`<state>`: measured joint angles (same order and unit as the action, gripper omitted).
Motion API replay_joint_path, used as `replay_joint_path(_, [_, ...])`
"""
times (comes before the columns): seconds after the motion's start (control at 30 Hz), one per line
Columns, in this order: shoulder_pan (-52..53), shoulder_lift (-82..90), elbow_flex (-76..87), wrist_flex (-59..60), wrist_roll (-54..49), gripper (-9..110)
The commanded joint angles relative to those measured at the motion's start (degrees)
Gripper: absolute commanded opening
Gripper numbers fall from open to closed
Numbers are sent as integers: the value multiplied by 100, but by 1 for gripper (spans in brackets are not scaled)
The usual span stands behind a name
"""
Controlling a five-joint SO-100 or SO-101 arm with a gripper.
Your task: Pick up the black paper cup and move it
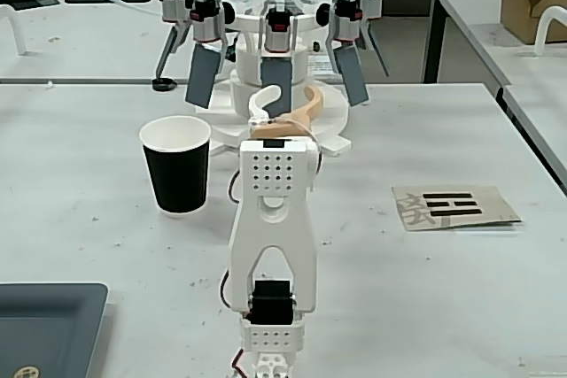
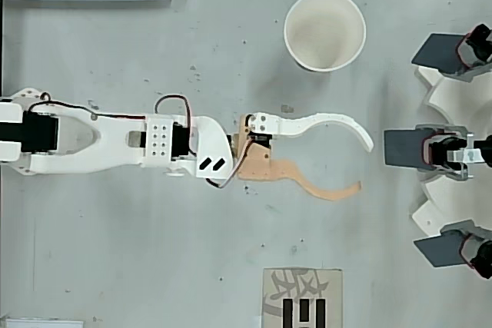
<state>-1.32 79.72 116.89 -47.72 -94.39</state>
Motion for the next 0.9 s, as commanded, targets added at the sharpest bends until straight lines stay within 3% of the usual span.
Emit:
replay_joint_path(0.0, [79, 492, 272, -404, -53, 8])
replay_joint_path(0.87, [79, 809, 896, -677, -123, 10])
